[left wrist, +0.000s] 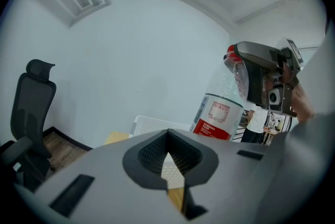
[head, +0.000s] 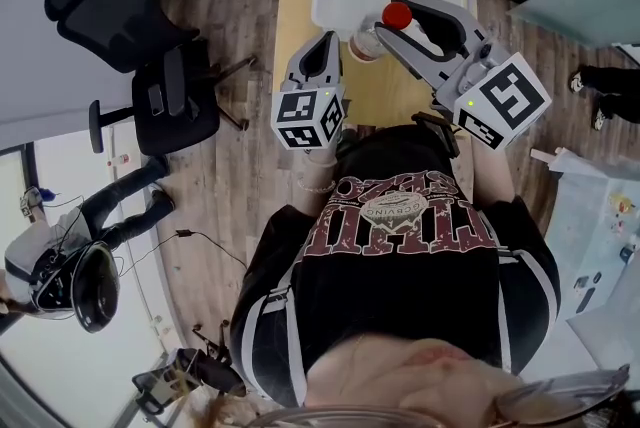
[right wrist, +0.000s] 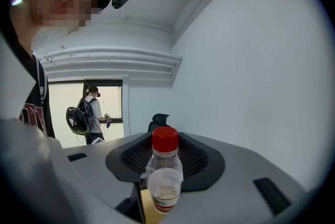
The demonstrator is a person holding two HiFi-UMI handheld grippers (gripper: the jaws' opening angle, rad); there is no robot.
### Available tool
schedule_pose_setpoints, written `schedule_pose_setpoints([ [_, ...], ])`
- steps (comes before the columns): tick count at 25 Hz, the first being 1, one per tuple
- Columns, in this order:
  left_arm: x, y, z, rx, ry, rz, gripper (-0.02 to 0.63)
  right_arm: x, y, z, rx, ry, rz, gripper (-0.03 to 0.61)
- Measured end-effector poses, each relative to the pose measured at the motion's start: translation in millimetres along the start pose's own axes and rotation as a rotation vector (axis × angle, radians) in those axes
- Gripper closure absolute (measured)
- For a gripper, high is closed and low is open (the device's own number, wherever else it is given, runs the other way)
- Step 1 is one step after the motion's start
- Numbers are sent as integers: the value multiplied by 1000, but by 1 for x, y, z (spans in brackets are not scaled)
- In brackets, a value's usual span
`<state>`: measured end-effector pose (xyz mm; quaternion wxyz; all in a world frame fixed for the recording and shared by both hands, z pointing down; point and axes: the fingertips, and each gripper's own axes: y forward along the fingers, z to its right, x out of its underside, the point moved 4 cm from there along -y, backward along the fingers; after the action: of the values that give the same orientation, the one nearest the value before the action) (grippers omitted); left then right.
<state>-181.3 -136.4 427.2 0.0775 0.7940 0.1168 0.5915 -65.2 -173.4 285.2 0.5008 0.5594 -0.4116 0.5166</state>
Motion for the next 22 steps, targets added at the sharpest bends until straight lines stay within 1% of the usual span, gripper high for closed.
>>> schedule_pose_setpoints([
  [3,1,0,-4,1,-3,-1,566,5,3,-4,-2,-1,-9,414],
  [8,0,0,4,3,1,0,566,13,-5,-5,-3,-3,-21,414],
  [22,2,7,10,12,7,-14,566,42,-6,5,37,3,-85,414],
])
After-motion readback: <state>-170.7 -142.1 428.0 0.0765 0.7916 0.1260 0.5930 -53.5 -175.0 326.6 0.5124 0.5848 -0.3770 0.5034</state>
